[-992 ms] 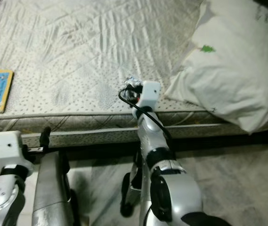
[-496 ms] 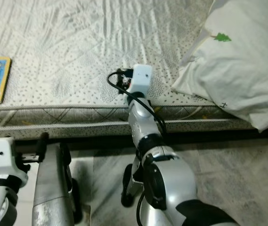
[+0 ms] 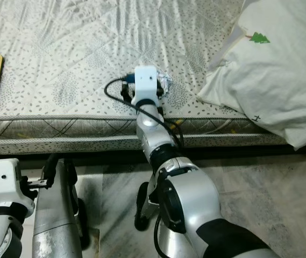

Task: Clean up the room

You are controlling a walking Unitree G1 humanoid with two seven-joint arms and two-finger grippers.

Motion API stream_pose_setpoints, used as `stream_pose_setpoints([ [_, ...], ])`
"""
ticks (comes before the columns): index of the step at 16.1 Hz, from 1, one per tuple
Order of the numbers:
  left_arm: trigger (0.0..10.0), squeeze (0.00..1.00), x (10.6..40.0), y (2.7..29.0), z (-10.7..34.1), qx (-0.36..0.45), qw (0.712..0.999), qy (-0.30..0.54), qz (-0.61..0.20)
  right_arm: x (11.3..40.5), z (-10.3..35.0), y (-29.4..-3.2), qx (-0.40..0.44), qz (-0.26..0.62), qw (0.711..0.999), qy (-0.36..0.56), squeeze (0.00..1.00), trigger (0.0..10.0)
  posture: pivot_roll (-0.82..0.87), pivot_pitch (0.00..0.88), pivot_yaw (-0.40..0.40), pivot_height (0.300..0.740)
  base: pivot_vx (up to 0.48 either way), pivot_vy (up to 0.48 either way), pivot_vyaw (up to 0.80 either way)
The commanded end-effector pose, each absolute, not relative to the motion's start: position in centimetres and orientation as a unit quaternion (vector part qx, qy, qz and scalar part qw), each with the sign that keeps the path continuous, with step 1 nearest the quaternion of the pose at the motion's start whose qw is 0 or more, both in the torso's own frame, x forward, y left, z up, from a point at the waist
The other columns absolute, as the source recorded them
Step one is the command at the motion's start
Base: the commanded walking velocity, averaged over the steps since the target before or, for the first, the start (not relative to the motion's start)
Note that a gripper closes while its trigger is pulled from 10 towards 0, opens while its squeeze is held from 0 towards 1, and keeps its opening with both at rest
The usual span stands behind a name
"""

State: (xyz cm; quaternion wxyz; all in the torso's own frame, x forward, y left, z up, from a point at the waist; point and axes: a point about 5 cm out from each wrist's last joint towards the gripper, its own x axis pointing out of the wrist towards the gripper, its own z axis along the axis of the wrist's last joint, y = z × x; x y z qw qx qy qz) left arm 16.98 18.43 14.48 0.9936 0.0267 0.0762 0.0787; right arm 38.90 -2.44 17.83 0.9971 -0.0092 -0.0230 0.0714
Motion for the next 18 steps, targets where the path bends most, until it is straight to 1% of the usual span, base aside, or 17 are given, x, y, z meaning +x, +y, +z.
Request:
stream_pose_setpoints([
  [1,10.0,0.00,16.5,18.2,14.4,0.027,0.993,0.087,0.081,38.3,16.4,-1.5,-0.039,0.072,0.997,0.014,0.00,10.0,0.30,0.423,-0.139,0.487,0.000,0.000,0.00],
  [4,10.0,0.00,16.7,18.3,14.4,0.027,0.992,0.086,0.085,37.6,14.1,-1.4,-0.074,0.064,0.993,0.069,0.00,10.0,0.30,0.416,-0.144,0.487,0.000,0.000,0.00],
  [5,10.0,0.00,16.7,18.4,14.4,0.027,0.992,0.085,0.087,37.4,13.5,-1.4,-0.073,0.066,0.991,0.086,0.00,3.2,0.30,0.413,-0.144,0.487,0.000,0.000,0.00],
  [6,10.0,0.00,16.8,18.4,14.4,0.027,0.992,0.085,0.087,37.3,13.2,-1.4,-0.073,0.067,0.991,0.094,0.00,0.0,0.30,0.411,-0.144,0.487,0.000,0.000,0.00],
  [13,10.0,0.00,17.5,18.4,14.4,0.026,0.993,0.077,0.087,37.4,12.9,-2.1,-0.052,0.062,0.990,0.113,0.00,0.0,0.31,0.384,-0.144,0.487,0.000,0.000,0.00],
  [18,10.0,0.00,18.4,18.3,14.4,0.025,0.994,0.068,0.084,37.7,12.6,-3.5,-0.033,0.055,0.990,0.122,0.00,0.0,0.30,0.352,-0.143,0.487,0.000,0.000,0.00],
])
